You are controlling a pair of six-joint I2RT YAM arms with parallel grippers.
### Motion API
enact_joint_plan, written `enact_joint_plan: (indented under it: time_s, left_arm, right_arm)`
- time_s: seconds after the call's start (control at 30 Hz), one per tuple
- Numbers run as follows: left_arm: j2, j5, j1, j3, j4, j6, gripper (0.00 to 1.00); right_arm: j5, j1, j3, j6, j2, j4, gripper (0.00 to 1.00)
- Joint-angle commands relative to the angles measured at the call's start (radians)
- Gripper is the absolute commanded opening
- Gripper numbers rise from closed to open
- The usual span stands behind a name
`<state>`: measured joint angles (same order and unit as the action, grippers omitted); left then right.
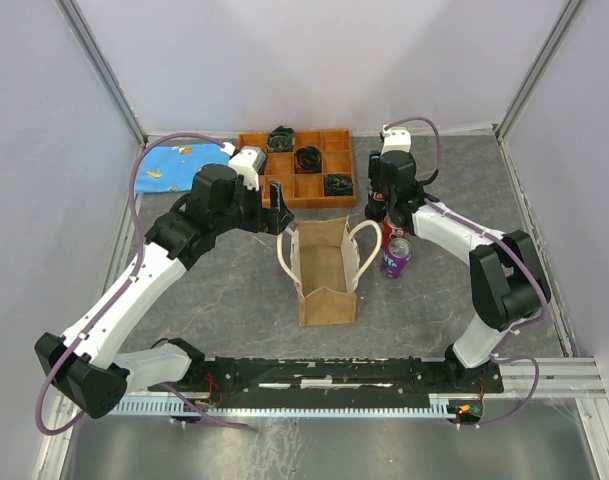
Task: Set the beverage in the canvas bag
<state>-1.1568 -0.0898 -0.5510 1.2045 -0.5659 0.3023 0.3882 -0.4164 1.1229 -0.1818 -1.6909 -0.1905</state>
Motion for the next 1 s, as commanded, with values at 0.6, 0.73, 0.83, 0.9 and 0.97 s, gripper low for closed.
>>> enact_joint_plan:
  time_s: [0.6, 0.73, 0.83, 0.9, 0.97]
  left_arm:
    - [0.016, -0.031, 0.006, -0.019, 0.054, -0.002, 0.91]
    - [0.016, -0.031, 0.005, -0.016, 0.055, -0.003, 0.91]
    - [0.017, -0.03, 0.006, -0.016, 0.052, -0.003, 0.91]
    - [0.018, -0.029, 0.006, -0.016, 0.049, -0.003, 0.91]
    - [0.019, -0.029, 0.006, -0.016, 0.048, -0.003, 0.91]
  right_arm:
    - [-0.014, 0.01, 0.17, 0.044, 0.116, 0.006, 0.0]
    - [-0.044, 0.011, 0.235, 0.046, 0.127, 0.063, 0.0]
    - [-0.063, 0.011, 0.275, 0.039, 0.141, 0.109, 0.0]
    - [-0.078, 0.011, 0.3, 0.035, 0.153, 0.139, 0.0]
    - [-0.094, 0.01, 0.326, 0.03, 0.167, 0.166, 0.0]
